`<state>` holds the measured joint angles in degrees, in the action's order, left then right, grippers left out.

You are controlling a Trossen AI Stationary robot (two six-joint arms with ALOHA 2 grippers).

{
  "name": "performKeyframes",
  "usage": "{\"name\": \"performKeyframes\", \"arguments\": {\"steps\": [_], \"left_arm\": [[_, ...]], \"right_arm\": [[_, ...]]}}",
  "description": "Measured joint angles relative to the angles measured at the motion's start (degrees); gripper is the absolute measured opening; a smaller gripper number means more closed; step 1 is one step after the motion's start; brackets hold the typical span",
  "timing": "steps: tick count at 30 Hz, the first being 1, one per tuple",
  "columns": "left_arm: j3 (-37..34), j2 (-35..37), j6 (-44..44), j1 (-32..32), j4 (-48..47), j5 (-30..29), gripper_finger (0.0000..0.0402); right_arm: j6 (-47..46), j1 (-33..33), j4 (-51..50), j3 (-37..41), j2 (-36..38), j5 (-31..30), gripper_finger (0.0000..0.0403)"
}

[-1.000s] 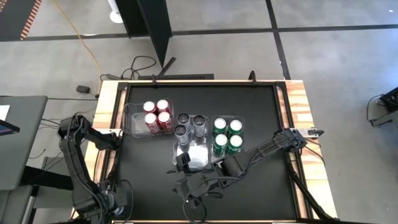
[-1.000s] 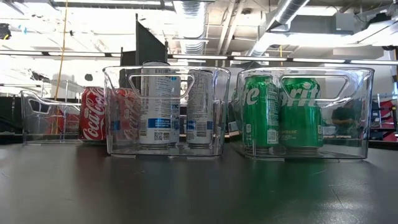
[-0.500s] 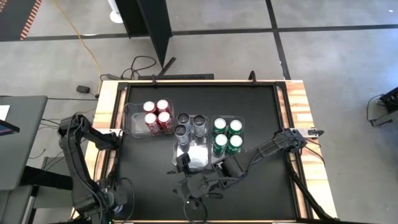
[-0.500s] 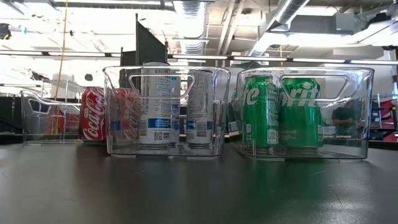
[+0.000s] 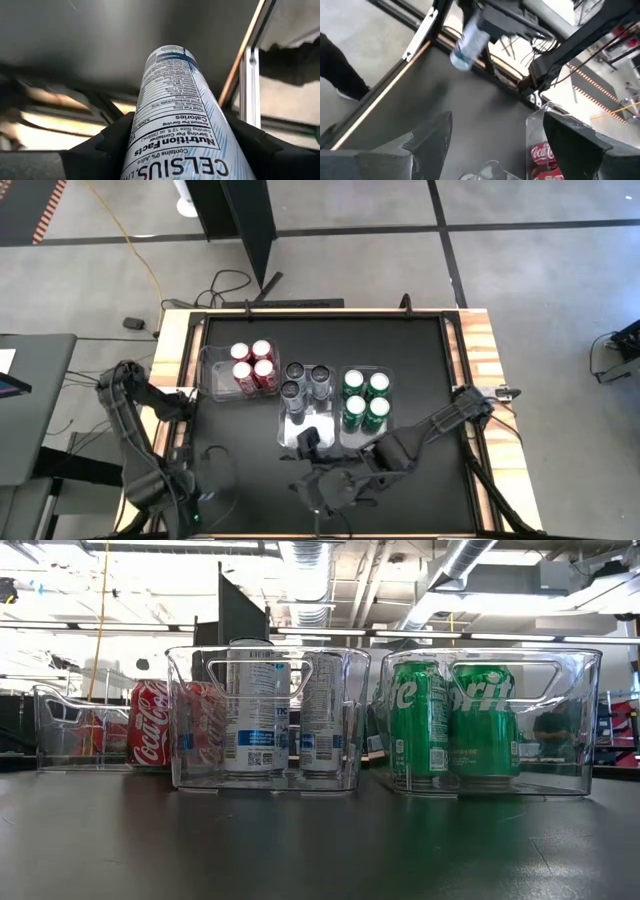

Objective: Sort soda cans
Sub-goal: Put the white and blue soda can into the center transparent bin

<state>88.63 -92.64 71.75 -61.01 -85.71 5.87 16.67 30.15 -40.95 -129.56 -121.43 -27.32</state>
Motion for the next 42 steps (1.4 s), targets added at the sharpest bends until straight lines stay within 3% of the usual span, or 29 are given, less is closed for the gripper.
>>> {"name": "performKeyframes", "arguments": {"steps": [3, 8, 16, 21, 27, 34, 42], "left_arm": [[4.22, 0.04, -5.05, 3.38, -4.38, -4.83, 0.0242], [8.38, 0.75, -16.57, 11.21, -4.04, -12.1, 0.0242], [12.06, 0.75, -35.49, 27.17, -4.04, -18.75, 0.0242], [13.99, 0.75, -44.88, 36.14, 3.12, -18.29, 0.0242], [14.39, 0.72, -50.17, 45.19, 13.36, -11.79, 0.0242], [14.39, -0.45, -47.92, 52.12, 17.19, -9.09, 0.0242], [14.39, -3.24, -43.69, 53.98, 17.7, -5.54, 0.0242]], "right_arm": [[-0.04, 1.54, -1.91, -0.04, 1.4, -3.01, 0.0329], [-1.21, 4.24, -5.62, -0.04, 3.26, -9.02, 0.0329], [-11.12, 9.56, -15.91, -0.04, 5.94, -16.74, 0.0329], [-19.44, 13.84, -23.68, -0.04, 6.19, -21.55, 0.0329], [-29.52, 17.71, -30.06, -0.04, 6.21, -23.86, 0.0329], [-36.35, 18.75, -32.95, -0.04, 6.16, -24.89, 0.0329], [-50.91, 14.27, -33.8, 5.32, 6.05, -29.72, 0.0329]]}}
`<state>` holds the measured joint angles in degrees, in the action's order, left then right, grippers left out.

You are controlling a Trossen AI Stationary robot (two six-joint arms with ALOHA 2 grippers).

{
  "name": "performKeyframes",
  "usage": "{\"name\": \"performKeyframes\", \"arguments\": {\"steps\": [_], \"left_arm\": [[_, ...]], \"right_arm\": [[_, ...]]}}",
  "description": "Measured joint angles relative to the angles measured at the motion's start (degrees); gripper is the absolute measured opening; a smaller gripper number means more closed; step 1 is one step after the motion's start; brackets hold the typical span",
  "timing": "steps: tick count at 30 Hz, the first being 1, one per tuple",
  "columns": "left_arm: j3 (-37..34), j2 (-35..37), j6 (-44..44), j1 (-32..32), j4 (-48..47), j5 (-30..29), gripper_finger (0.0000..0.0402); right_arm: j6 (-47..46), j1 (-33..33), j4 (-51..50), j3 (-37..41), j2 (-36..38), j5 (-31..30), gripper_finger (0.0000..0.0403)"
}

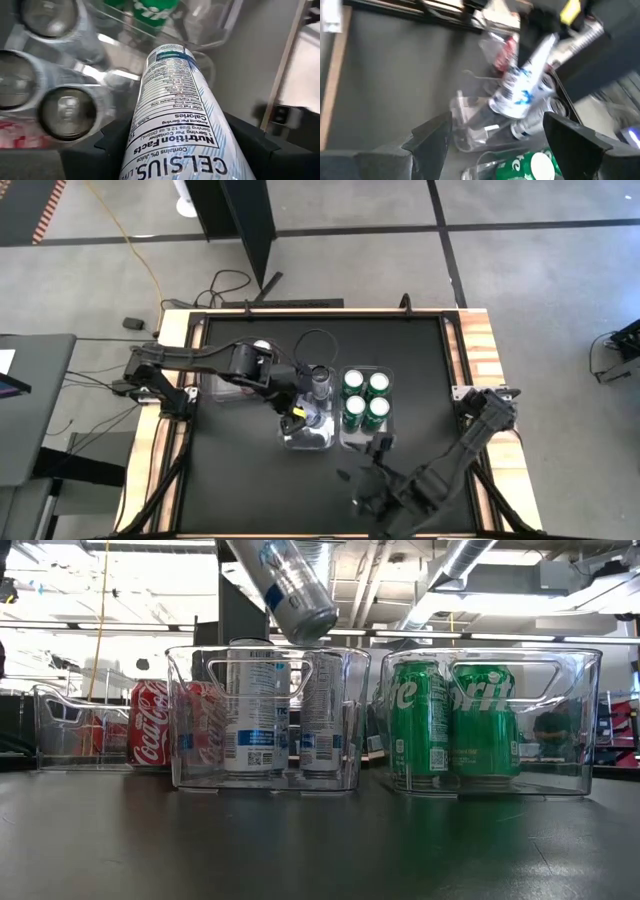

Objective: Sort soda cans
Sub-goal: Put the white and blue soda can into the center transparent bin

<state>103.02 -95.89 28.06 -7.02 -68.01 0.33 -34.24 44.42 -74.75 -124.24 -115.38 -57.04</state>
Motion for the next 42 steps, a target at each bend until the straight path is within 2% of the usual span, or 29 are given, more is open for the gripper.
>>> {"name": "performKeyframes", "arguments": {"steps": [3, 9, 12, 16, 31, 36, 41, 42], "left_arm": [[0.0, 0.11, 0.84, 0.02, 0.48, 1.38, 0.0242], [0.0, 0.16, 1.54, 0.0, 1.79, 2.77, 0.0242], [0.0, 0.16, 2.54, 0.02, 2.14, 4.03, 0.0242], [0.0, 0.16, 2.95, 0.0, 2.03, 4.11, 0.0242], [0.0, 0.16, 4.34, 0.02, 4.92, 7.09, 0.0242], [-0.02, 0.16, 4.36, 0.02, 4.65, 7.01, 0.0242], [-0.02, 0.16, 4.32, 0.02, 4.77, 6.9, 0.0242], [-0.02, 0.16, 4.22, 0.02, 5.02, 6.89, 0.0242]], "right_arm": [[-4.48, -2.41, 3.29, 5.54, -0.04, -2.72, 0.0336], [-4.37, -6.85, 15.09, 15.88, -0.17, -10.2, 0.0369], [-3.63, -9.03, 18.03, 18.45, -0.17, -10.54, 0.0385], [0.56, -11.09, 27.2, 22.12, -0.17, -10.53, 0.0398], [19.99, -19.34, 63.09, 32.92, -0.04, -7.8, 0.0399], [22.71, -19.78, 66.15, 33.87, -0.14, -7.33, 0.0358], [22.63, -18.96, 65.23, 33.83, -0.12, -8.98, 0.0256], [22.47, -18.77, 64.55, 33.81, -0.12, -9.56, 0.0246]]}}
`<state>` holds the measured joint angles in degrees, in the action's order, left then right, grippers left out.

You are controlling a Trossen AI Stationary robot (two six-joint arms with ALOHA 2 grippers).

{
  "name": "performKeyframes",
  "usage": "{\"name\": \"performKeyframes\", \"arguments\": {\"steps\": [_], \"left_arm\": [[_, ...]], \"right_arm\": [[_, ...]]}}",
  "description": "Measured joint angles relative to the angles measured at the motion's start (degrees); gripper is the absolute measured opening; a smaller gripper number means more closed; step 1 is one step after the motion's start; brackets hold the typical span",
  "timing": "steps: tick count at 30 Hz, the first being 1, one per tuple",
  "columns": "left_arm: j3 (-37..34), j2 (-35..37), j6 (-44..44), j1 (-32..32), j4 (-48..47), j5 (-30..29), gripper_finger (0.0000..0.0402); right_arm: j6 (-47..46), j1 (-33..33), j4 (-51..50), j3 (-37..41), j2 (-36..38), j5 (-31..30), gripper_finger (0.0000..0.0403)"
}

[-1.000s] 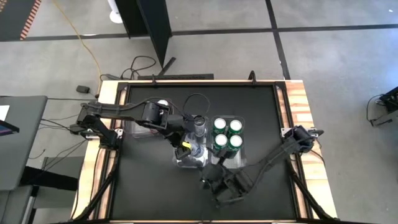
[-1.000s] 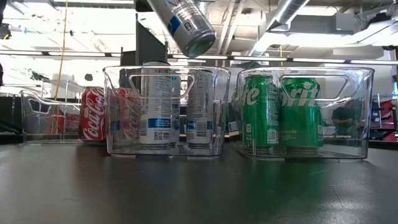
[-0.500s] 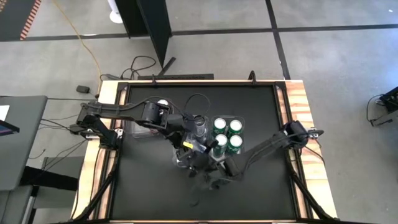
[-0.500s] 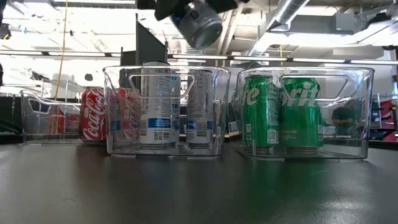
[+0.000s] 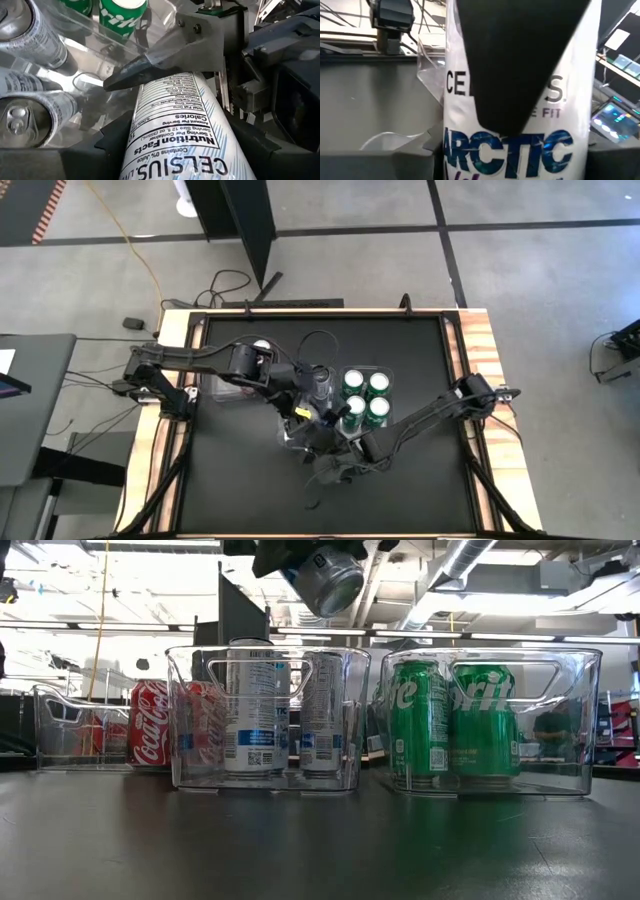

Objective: Sort soda cans
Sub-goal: Put the white and blue soda can into the center transparent bin

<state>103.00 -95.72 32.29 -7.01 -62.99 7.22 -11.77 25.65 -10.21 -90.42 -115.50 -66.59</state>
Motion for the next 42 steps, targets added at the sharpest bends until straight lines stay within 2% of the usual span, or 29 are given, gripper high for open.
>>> {"name": "performKeyframes", "arguments": {"steps": [10, 15, 17, 20, 22, 30, 36, 42], "left_arm": [[-0.02, -0.09, -1.97, 0.0, 0.56, -0.2, 0.0242], [-0.19, -0.34, -3.41, 0.02, 3.48, -0.24, 0.0243], [-0.28, -0.41, -4.19, 0.03, 4.64, -0.22, 0.0275], [-0.1, 0.28, -5.8, 0.04, 5.25, 1.5, 0.0359], [0.02, 0.84, -6.55, -0.04, 5.62, 1.84, 0.0383], [0.13, 6.24, -9.19, -0.2, 7.62, -1.25, 0.0337], [0.09, 10.37, -13.25, -0.59, 6.04, -4.69, 0.0331], [0.09, 12.88, -15.48, -1.7, 5.82, -7.84, 0.0331]], "right_arm": [[-5.22, 1.02, -5.16, -0.1, 0.0, -1.92, 0.0246], [-11.17, 1.7, -6.57, 1.38, 0.09, -3.66, 0.0246], [-13.8, 1.87, -4.79, 2.92, 0.15, -5.01, 0.0246], [-15.77, 2.11, -3.8, 4.34, 0.12, -4.88, 0.0246], [-16.81, 2.23, -3.69, 4.98, -0.04, -4.01, 0.0246], [-16.22, 1.58, 1.71, 8.54, -0.15, -4.95, 0.0246], [-14.97, 1.51, 4.6, 8.43, -0.07, -9.95, 0.0246], [-15.23, 1.46, 8.07, 8.43, -0.07, -11.38, 0.0246]]}}
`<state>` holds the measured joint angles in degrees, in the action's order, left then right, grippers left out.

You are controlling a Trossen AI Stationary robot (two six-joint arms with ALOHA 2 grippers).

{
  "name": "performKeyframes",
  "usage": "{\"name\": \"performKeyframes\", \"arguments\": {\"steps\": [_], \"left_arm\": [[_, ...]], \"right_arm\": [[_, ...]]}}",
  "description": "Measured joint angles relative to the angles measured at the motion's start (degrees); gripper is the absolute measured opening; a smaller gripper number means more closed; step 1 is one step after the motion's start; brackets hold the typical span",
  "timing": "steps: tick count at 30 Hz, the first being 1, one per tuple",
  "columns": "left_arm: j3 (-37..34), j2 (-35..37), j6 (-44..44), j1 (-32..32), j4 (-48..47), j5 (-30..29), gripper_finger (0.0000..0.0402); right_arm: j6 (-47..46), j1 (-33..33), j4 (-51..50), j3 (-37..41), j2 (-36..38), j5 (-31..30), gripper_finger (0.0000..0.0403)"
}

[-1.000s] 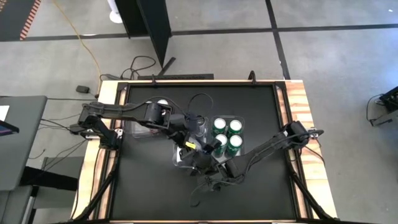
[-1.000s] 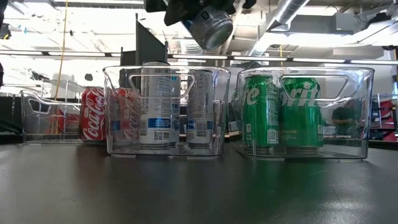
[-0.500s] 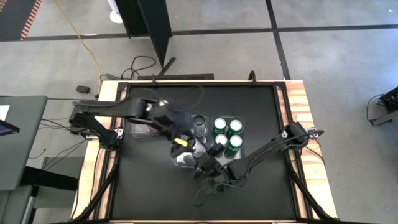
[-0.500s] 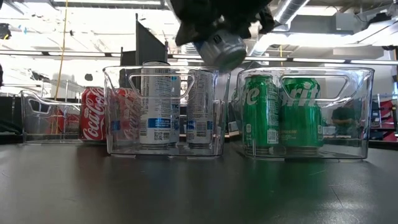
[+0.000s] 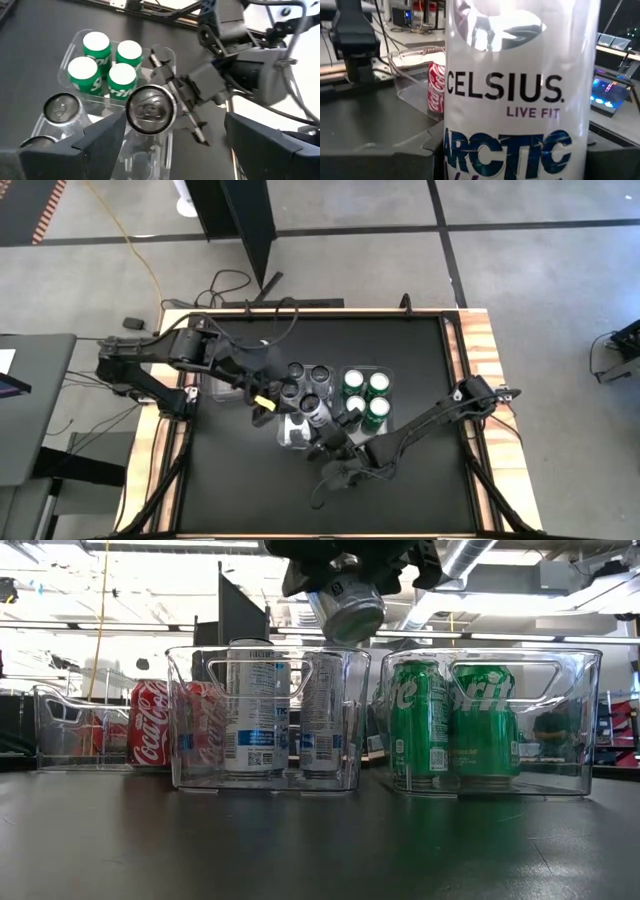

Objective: Sort soda cans
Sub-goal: Put the white and blue soda can into the center transparent bin

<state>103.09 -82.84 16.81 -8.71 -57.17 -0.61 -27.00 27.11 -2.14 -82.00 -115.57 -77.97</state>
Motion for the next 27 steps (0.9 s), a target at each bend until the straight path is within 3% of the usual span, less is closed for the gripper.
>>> {"name": "performKeyframes", "arguments": {"steps": [5, 10, 13, 22, 27], "left_arm": [[-0.06, 0.68, -1.12, 0.0, 0.02, -0.83, 0.0331], [-0.06, 0.69, -2.84, 0.0, 0.02, -0.88, 0.0331], [-0.06, 1.57, -3.48, -0.01, -0.35, -0.04, 0.0331], [-0.06, 9.42, -7.54, -1.15, 1.66, 1.54, 0.0332], [-0.06, 12.99, -10.05, -1.51, 1.41, 1.39, 0.0332]], "right_arm": [[7.94, -0.21, 8.1, 0.0, 0.0, 1.27, 0.0246], [30.99, -0.21, 29.09, -0.1, 0.02, 14.38, 0.0246], [39.33, -0.46, 35.7, -0.17, 0.38, 20.23, 0.0246], [36.5, -6.34, 34.69, 0.89, 4.03, 39.77, 0.0246], [34.78, -9.2, 49.7, 12.76, 8.2, 45.72, 0.0246]]}}
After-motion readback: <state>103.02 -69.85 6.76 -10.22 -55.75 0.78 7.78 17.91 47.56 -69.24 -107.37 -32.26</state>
